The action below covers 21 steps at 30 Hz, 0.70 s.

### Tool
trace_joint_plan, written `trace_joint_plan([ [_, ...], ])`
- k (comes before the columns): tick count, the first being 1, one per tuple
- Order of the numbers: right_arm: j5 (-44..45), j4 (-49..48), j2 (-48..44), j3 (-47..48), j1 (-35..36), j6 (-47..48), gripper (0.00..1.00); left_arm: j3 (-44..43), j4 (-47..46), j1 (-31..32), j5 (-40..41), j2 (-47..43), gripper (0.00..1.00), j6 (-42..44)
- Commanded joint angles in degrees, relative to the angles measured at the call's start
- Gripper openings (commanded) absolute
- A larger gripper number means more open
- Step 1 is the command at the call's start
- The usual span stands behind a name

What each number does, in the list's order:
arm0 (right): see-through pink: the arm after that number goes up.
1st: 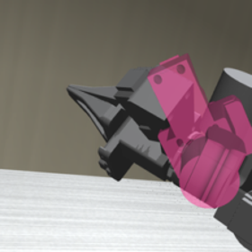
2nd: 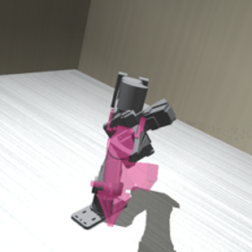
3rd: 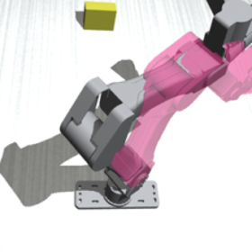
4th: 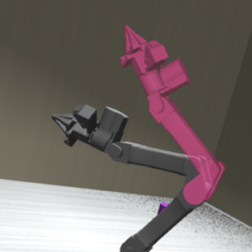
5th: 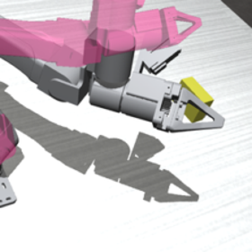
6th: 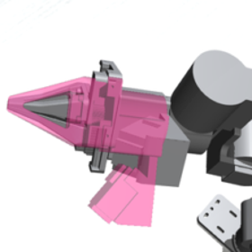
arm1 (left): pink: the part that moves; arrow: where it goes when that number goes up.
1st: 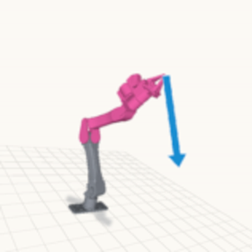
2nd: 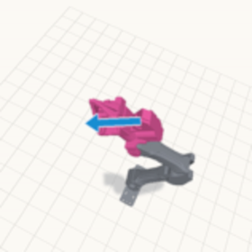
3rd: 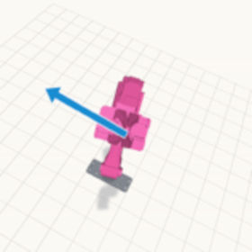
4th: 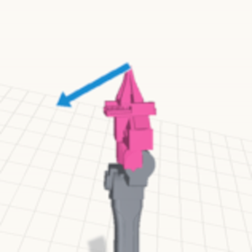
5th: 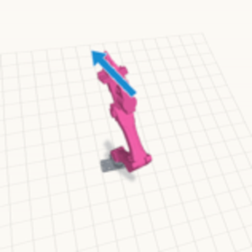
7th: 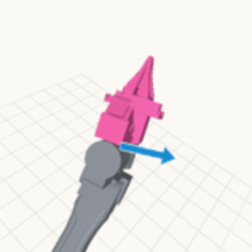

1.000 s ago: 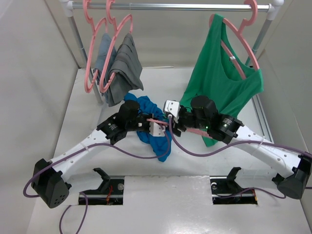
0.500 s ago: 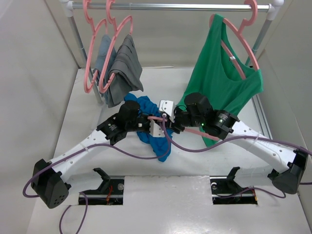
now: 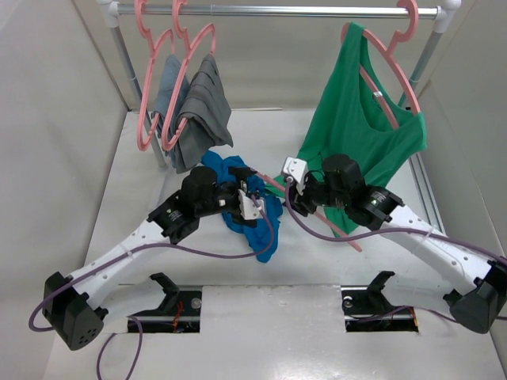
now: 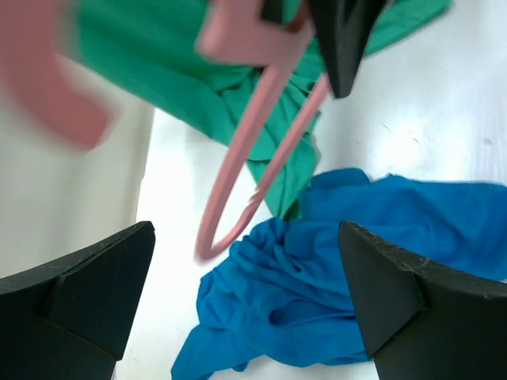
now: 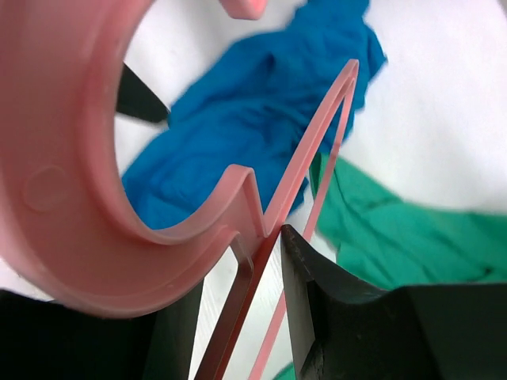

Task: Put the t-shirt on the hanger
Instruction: Place tshirt on hanger

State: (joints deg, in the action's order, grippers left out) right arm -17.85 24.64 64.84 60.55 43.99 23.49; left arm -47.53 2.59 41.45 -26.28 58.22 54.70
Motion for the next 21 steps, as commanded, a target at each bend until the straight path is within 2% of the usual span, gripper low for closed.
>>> trace_joint_plan([
  [1, -3.8, -4.9, -2.9, -2.4, -3.2, -3.1, 0.00, 2.5, -6.9, 0.3, 4.1, -2.6, 1.00, -6.7],
  [3, -4.4, -5.5, -4.0, -3.7, -5.4, -3.7, 0.00, 3.8, -10.0, 0.3, 7.0, -4.3, 1.00, -9.9],
  [6, -4.4, -3.9, -5.3, -3.7, -8.3, -4.2, 0.00, 5.4, -14.8, 0.3, 16.0, -5.4, 1.00, -18.9],
  [8, -3.5, -3.2, -6.7, -3.7, -10.4, -4.2, 0.00, 6.3, -14.0, -0.2, 21.0, -6.3, 1.00, -24.2],
  [9, -3.0, -3.2, -6.7, -3.7, -10.9, -4.8, 0.00, 6.9, -12.8, -0.2, 21.0, -6.3, 0.97, -24.9],
  [10, -3.0, -2.7, -7.4, -3.7, -10.9, -4.9, 0.00, 6.9, -11.4, -0.2, 21.0, -6.3, 0.91, -25.4],
  [11, -3.6, -2.7, -7.4, -3.7, -11.7, -4.9, 0.00, 6.9, -10.1, -0.2, 21.0, -5.5, 0.80, -26.2],
  [12, -3.6, -2.7, -7.4, -2.9, -11.7, -4.9, 0.00, 6.9, -8.0, -0.2, 21.8, -4.5, 0.51, -28.3],
  [13, -4.5, -2.7, -8.0, -2.9, -11.7, -4.9, 0.00, 6.9, -7.3, -0.2, 22.8, -3.4, 0.40, -29.6],
  [14, -4.5, -2.7, -8.0, -2.2, -11.7, -4.9, 0.00, 6.9, -6.6, -0.2, 24.0, -0.5, 0.34, -30.7],
  [15, -5.1, -2.1, -8.0, -1.6, -11.7, -4.9, 0.00, 6.9, -6.0, -0.9, 25.3, 1.1, 0.35, -31.3],
  [18, -6.4, -2.1, -8.0, -1.6, -11.7, -4.9, 0.00, 6.1, -5.4, -1.6, 28.1, 6.5, 0.49, -31.3],
  [21, -7.1, -3.6, -8.5, -1.6, -11.7, -4.9, 0.00, 3.9, -5.4, -2.8, 29.6, 12.6, 0.52, -30.8],
])
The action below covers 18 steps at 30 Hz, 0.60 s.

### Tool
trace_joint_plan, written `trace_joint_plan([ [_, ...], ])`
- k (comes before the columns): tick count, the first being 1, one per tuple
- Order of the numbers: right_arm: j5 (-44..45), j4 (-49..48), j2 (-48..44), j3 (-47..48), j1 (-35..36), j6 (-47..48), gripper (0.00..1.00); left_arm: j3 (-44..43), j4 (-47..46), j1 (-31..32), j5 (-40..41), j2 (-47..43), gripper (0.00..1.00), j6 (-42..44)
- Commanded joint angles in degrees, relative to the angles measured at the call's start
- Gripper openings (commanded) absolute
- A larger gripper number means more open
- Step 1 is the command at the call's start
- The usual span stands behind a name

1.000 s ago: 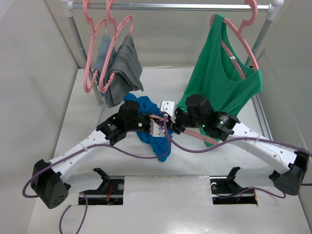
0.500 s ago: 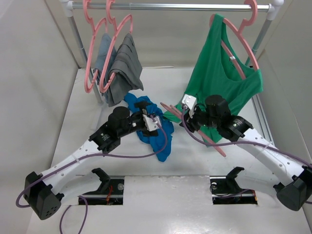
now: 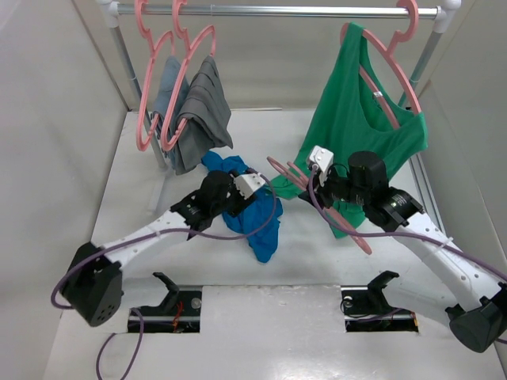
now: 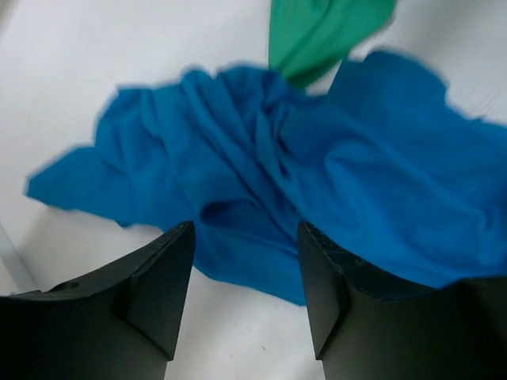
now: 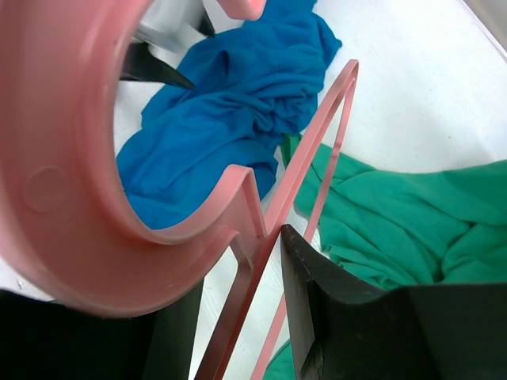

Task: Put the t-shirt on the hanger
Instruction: Place tshirt on hanger

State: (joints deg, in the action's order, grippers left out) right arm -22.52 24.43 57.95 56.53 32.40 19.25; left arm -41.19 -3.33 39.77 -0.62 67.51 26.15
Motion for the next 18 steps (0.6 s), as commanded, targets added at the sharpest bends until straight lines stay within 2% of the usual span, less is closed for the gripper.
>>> trace_joint_plan([
  [1, -3.0, -3.4, -1.6, 3.0, -0.1, -0.6, 0.00, -4.7, 0.5, -2.3, 4.0, 4.9, 0.50, -2.2],
  [4, -3.8, -4.1, -1.6, 3.5, -0.1, -0.1, 0.00, -8.0, 0.5, -5.0, 2.9, 9.9, 0.42, -1.6],
  [12, -3.1, -2.8, -0.9, 6.7, -0.1, 2.2, 0.00, -7.9, 3.4, -7.0, 1.0, 12.4, 0.43, -1.3],
  [18, -4.3, -2.2, 1.3, 8.4, -0.1, 2.7, 0.00, -7.9, 3.2, -7.0, -5.0, 14.7, 0.43, 1.5],
])
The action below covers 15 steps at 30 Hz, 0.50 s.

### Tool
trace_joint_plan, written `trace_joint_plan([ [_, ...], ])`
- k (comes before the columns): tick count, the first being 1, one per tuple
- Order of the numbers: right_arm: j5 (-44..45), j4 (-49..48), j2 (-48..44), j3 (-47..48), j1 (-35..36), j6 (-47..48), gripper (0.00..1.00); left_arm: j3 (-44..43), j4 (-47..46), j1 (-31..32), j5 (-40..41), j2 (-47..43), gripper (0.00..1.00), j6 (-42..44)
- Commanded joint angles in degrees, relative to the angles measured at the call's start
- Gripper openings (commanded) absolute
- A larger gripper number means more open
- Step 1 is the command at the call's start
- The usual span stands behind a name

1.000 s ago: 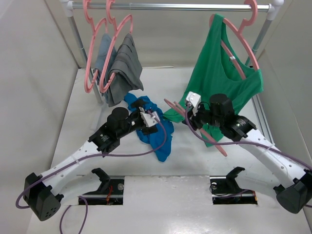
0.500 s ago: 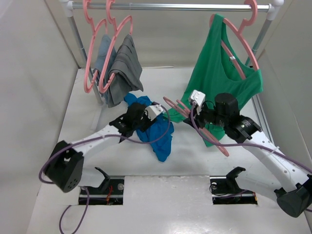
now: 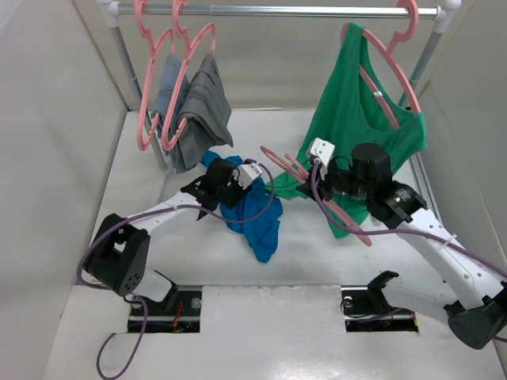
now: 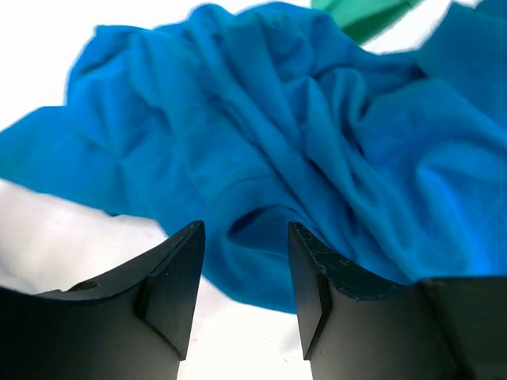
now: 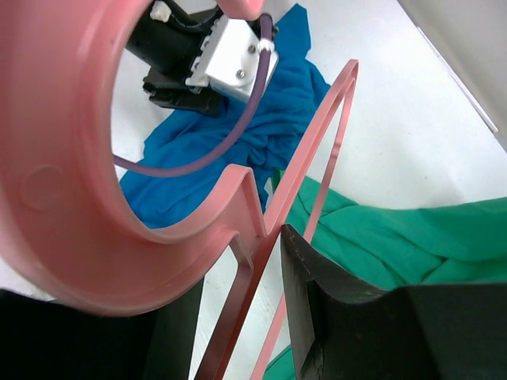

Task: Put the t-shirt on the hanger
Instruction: Place tshirt on hanger

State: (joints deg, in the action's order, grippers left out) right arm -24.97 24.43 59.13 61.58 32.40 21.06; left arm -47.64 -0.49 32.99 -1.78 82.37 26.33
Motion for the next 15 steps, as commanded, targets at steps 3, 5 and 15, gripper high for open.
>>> trace_joint_plan([
  [3, -1.8, -1.7, 0.1, 3.4, -0.1, 0.9, 0.00, -0.2, 0.4, -0.2, -3.0, 0.3, 0.41, 2.8],
  [5, -1.8, -1.7, -0.5, 3.4, -0.1, 0.9, 0.00, 1.0, -1.2, -0.7, -2.4, 0.3, 0.32, 3.6],
  [15, -3.8, 3.8, -3.0, 2.1, 3.2, 0.3, 0.00, -9.4, 8.7, -1.3, -4.2, -1.8, 0.00, 0.0],
])
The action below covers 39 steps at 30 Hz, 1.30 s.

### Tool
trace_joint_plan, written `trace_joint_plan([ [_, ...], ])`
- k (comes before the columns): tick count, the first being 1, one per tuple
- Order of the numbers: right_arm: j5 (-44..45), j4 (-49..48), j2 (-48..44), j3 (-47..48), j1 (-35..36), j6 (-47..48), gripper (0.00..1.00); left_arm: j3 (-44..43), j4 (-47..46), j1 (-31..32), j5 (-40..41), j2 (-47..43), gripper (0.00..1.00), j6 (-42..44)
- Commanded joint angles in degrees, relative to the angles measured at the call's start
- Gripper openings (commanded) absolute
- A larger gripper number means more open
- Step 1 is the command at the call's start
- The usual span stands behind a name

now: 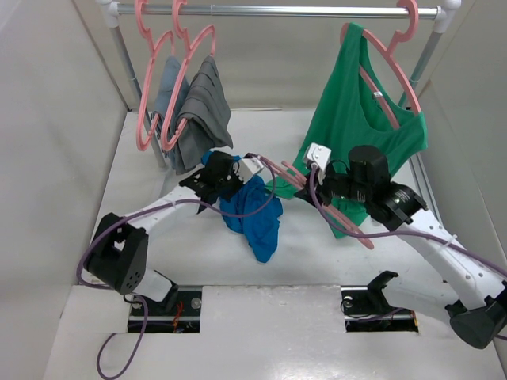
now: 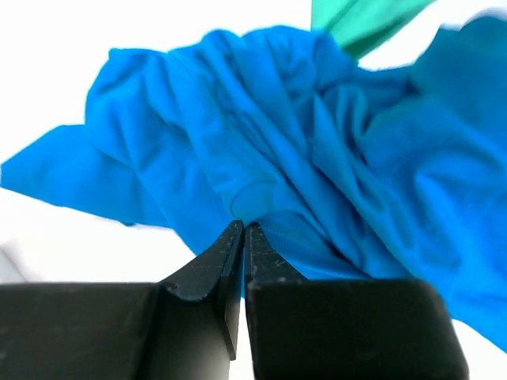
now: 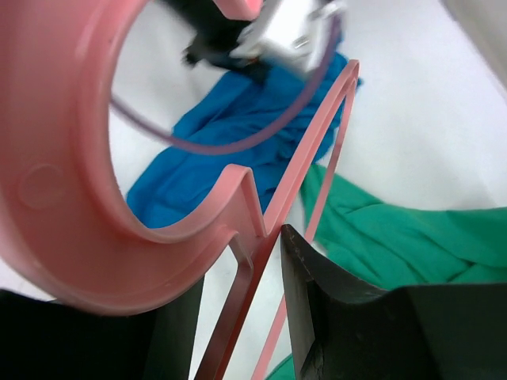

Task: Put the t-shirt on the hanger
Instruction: Place tshirt on hanger

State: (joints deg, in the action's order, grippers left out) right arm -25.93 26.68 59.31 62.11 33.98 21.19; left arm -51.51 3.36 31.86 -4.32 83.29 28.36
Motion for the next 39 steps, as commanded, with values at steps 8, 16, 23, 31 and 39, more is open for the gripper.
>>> trace_joint_plan([
  [8, -8.6, 4.4, -8.6, -1.5, 5.2, -3.3, 0.00, -10.4, 12.8, 2.7, -1.2, -8.0, 0.00, -5.6],
  [16, -6.9, -10.1, -11.2, -11.4, 7.6, -12.4, 0.00, -10.4, 13.3, 2.7, -1.2, -9.3, 0.00, -8.8],
  [23, -4.6, -17.4, -7.8, -13.8, 10.1, -14.3, 0.00, -10.3, 12.6, 2.7, -0.7, -10.4, 0.00, -8.8],
  [31, 1.7, -18.7, -8.6, -15.3, 12.0, -17.5, 0.00, -9.1, 12.1, 2.7, -0.6, -11.5, 0.00, -7.8],
  [39, 9.5, -18.7, -6.3, -14.7, 12.0, -18.6, 0.00, -9.1, 11.6, 2.7, -0.6, -12.0, 0.00, -6.7],
])
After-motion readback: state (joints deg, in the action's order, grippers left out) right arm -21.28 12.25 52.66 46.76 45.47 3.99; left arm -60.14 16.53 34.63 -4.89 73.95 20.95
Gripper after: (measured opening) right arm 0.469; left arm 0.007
